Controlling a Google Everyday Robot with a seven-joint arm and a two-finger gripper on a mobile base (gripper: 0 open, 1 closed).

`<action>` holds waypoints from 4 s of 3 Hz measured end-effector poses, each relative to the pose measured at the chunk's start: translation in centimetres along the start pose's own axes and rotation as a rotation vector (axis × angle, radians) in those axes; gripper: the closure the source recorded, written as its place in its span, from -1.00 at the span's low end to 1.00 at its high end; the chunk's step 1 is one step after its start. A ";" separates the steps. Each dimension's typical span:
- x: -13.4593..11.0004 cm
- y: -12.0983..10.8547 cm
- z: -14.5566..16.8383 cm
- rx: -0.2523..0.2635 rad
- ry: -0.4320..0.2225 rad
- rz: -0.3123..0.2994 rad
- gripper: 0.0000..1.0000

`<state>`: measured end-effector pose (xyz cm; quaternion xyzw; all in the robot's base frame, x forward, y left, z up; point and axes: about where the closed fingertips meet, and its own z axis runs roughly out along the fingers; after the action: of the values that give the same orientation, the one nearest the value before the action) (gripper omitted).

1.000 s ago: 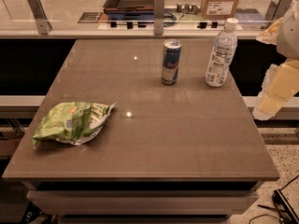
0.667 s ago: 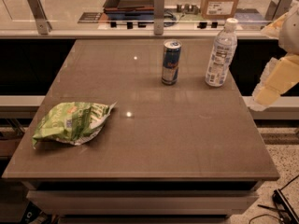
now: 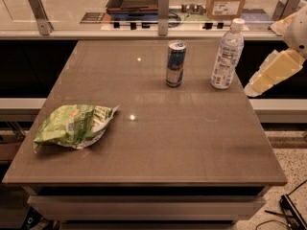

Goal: Move blue plastic bottle near green jalapeno chip bag

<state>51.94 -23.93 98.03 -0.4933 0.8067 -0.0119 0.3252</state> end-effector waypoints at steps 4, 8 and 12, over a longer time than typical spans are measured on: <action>2.1 -3.5 6.6 0.155 -0.327 0.270 -1.00; 0.4 -5.7 6.4 0.228 -0.532 0.377 -1.00; -3.1 -8.3 11.5 0.044 -0.762 0.471 -1.00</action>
Offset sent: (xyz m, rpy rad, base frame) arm 0.0491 -0.0184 -0.0463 0.3163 -0.2163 -0.2079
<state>65.60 -22.18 93.34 -0.2584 0.7193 0.2277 0.6034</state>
